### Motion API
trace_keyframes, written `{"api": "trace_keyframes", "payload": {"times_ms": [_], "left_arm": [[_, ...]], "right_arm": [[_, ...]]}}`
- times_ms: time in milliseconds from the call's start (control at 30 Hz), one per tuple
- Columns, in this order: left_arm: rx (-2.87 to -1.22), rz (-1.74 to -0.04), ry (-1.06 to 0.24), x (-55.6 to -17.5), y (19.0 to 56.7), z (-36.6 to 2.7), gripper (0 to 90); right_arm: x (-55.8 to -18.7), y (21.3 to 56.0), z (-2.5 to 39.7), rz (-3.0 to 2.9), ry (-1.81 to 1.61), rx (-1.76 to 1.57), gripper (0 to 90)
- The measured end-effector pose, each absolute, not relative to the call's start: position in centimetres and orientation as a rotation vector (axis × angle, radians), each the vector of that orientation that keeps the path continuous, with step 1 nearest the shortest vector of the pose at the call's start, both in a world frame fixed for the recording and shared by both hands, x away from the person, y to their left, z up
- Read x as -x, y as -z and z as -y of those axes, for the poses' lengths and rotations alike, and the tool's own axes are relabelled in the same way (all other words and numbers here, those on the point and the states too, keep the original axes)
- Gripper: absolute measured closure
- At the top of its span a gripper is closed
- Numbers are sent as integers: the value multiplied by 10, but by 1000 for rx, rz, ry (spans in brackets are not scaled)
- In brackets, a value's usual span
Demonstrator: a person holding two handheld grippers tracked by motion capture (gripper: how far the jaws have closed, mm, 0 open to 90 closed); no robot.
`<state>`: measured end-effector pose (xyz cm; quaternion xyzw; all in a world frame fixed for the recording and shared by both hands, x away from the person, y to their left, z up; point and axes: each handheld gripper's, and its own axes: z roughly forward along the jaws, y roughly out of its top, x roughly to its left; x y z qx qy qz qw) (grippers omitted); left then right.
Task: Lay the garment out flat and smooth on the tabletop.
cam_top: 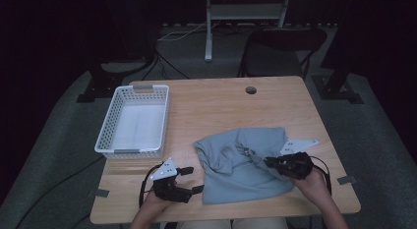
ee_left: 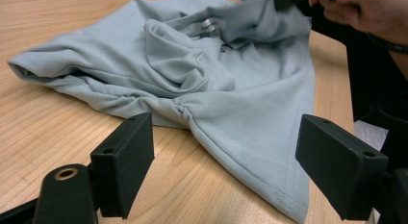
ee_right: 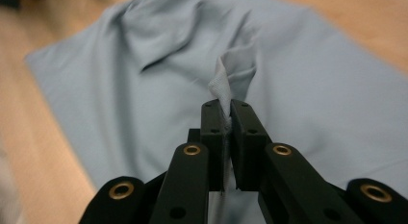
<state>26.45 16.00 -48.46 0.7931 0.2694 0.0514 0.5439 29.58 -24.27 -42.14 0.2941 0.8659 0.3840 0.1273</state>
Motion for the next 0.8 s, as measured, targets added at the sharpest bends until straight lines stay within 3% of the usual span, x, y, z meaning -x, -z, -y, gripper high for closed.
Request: {"api": "trace_keyframes", "payload": {"times_ms": [300, 700, 767, 800], "left_arm": [[-1893, -648, -121, -265, 485, -159, 225], [-1918, -690, -78, -275, 481, -154, 224], [-1934, -721, -71, -279, 477, -152, 224], [-1930, -733, -65, -282, 475, -151, 224]], "right_arm": [[-338, 414, 265, -2433, -1184, -1037, 850], [-379, 451, 284, -2441, -1090, -1317, 847], [-379, 452, 286, -2452, -1106, -1329, 820], [-379, 451, 287, -2456, -1117, -1325, 764]]}}
